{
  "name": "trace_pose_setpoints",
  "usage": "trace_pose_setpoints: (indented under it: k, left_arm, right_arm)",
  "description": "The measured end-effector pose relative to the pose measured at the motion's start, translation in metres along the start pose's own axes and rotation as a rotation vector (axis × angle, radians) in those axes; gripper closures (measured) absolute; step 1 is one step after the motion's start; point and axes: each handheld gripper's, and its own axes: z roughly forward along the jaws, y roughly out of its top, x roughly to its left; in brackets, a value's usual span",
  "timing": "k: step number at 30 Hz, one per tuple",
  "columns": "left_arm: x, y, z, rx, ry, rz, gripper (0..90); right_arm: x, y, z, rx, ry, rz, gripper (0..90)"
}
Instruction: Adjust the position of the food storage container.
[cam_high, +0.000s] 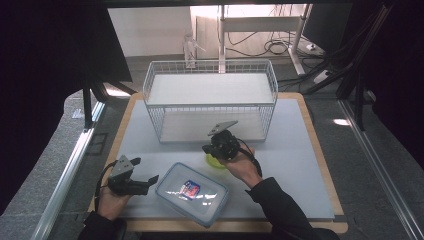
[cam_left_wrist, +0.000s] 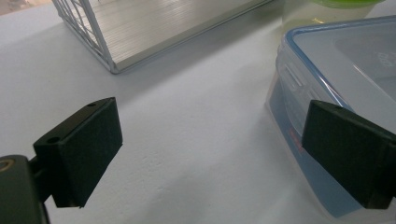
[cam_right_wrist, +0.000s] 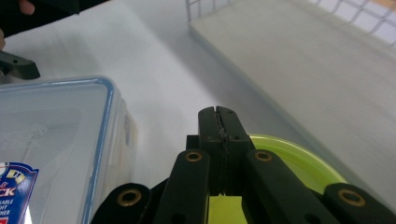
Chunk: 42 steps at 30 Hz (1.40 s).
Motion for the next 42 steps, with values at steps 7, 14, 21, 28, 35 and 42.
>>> trace_pose_setpoints:
  k: [7, 14, 21, 28, 35, 42]
  left_arm:
    - [0.0, 0.0, 0.0, 0.0, -0.001, 0.001, 5.3]
    - [0.0, 0.0, 0.0, 0.0, -0.001, 0.001, 5.3]
    - [-0.001, 0.0, 0.001, 0.004, -0.004, 0.003, 5.4]
    - [-0.001, 0.0, 0.001, 0.005, -0.004, 0.004, 5.5]
    - [-0.001, 0.0, 0.001, -0.002, -0.011, -0.012, 5.3]
    - [-0.001, 0.001, 0.002, 0.004, -0.012, -0.01, 5.5]
  right_arm:
    - [0.005, -0.001, 0.02, 0.04, 0.017, -0.014, 90.0]
    - [0.004, -0.007, 0.02, 0.07, -0.005, -0.031, 90.0]
    - [-0.011, -0.026, -0.002, 0.076, -0.035, 0.011, 90.0]
    - [-0.026, -0.047, -0.025, 0.072, -0.067, 0.061, 90.0]
    - [-0.043, -0.069, -0.051, 0.07, -0.118, 0.111, 90.0]
    - [-0.057, -0.087, -0.074, 0.068, -0.172, 0.156, 90.0]
